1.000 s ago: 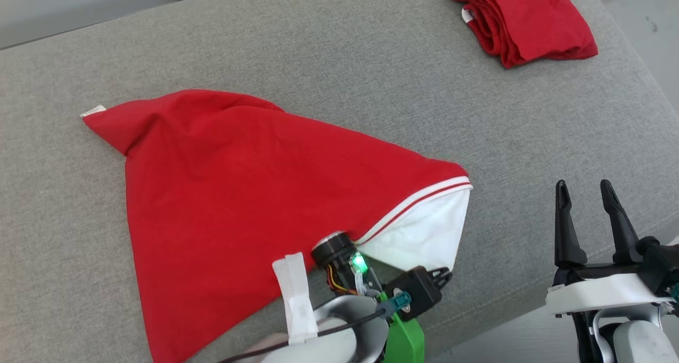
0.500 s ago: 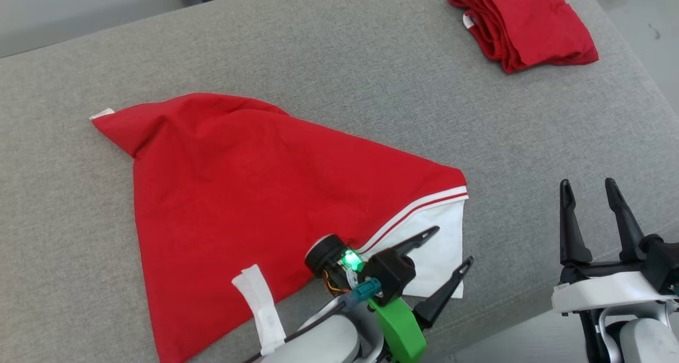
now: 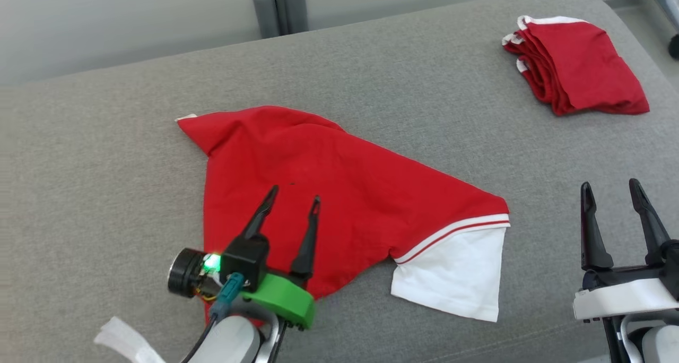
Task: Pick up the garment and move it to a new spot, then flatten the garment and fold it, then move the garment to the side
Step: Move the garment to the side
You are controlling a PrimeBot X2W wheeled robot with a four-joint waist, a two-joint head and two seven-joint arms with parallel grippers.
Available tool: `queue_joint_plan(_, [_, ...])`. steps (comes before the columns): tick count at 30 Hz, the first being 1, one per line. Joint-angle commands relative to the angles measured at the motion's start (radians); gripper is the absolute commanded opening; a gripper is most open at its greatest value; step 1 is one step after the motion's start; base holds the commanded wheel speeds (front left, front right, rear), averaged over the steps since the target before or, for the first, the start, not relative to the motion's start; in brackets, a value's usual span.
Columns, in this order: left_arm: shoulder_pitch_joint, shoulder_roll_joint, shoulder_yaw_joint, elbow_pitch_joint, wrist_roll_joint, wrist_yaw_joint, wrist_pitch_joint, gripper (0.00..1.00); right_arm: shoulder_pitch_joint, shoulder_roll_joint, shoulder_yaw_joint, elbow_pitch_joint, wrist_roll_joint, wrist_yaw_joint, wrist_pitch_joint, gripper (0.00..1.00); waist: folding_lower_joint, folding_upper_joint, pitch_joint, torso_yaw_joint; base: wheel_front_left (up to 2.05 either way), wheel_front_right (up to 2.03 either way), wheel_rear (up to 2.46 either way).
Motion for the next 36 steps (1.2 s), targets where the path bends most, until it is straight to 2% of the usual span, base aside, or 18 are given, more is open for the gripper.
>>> queue_joint_plan(1, [0.047, 0.015, 0.027, -0.015, 0.018, 0.014, -0.003, 1.00, 0.014, -0.006, 0.007, 0.008, -0.002, -0.002, -0.003, 1.00, 0.0000, 0.0000, -0.072, 0.090, 0.00, 0.00, 0.00])
queue_joint_plan(6, [0.194, 0.050, 0.182, -0.070, 0.058, 0.061, -0.004, 1.00, 0.040, -0.012, 0.014, 0.030, -0.012, -0.002, -0.003, 1.00, 0.0000, 0.0000, -0.100, 0.157, 0.00, 0.00, 0.00])
queue_joint_plan(9, [0.274, 0.055, 0.275, -0.106, 0.083, 0.046, -0.004, 1.00, 0.059, 0.001, 0.020, 0.039, -0.011, -0.002, -0.003, 1.00, 0.0000, 0.0000, -0.112, 0.184, 0.00, 0.00, 0.00])
queue_joint_plan(12, [0.361, 0.049, 0.368, -0.143, 0.115, -0.003, -0.004, 1.00, 0.080, 0.016, 0.016, 0.052, -0.017, -0.002, -0.003, 1.00, 0.0000, 0.0000, -0.127, 0.202, 0.00, 0.00, 0.00])
queue_joint_plan(15, [0.446, 0.030, 0.451, -0.171, 0.156, -0.074, -0.003, 1.00, 0.091, 0.029, 0.020, 0.073, -0.018, -0.002, -0.003, 1.00, 0.0000, 0.0000, -0.138, 0.203, 0.00, 0.00, 0.00])
queue_joint_plan(20, [0.524, -0.017, 0.541, -0.177, 0.196, -0.202, -0.003, 1.00, 0.093, 0.044, 0.029, 0.104, -0.011, -0.002, -0.003, 1.00, 0.0000, 0.0000, -0.150, 0.199, 0.00, 0.00, 0.00])
queue_joint_plan(23, [0.545, -0.052, 0.593, -0.176, 0.217, -0.261, -0.003, 1.00, 0.091, 0.048, 0.032, 0.117, -0.006, -0.002, -0.003, 1.00, 0.0000, 0.0000, -0.154, 0.199, 0.00, 0.00, 0.00])
queue_joint_plan(29, [0.543, -0.108, 0.663, -0.167, 0.275, -0.323, -0.003, 1.00, 0.084, 0.052, 0.026, 0.124, -0.001, -0.002, -0.003, 1.00, 0.0000, 0.0000, -0.159, 0.200, 0.00, 0.00, 0.00])
queue_joint_plan(36, [0.536, -0.138, 0.703, -0.161, 0.312, -0.352, -0.003, 1.00, 0.079, 0.051, 0.025, 0.122, 0.001, -0.002, -0.003, 1.00, 0.0000, 0.0000, -0.160, 0.193, 0.00, 0.00, 0.00])
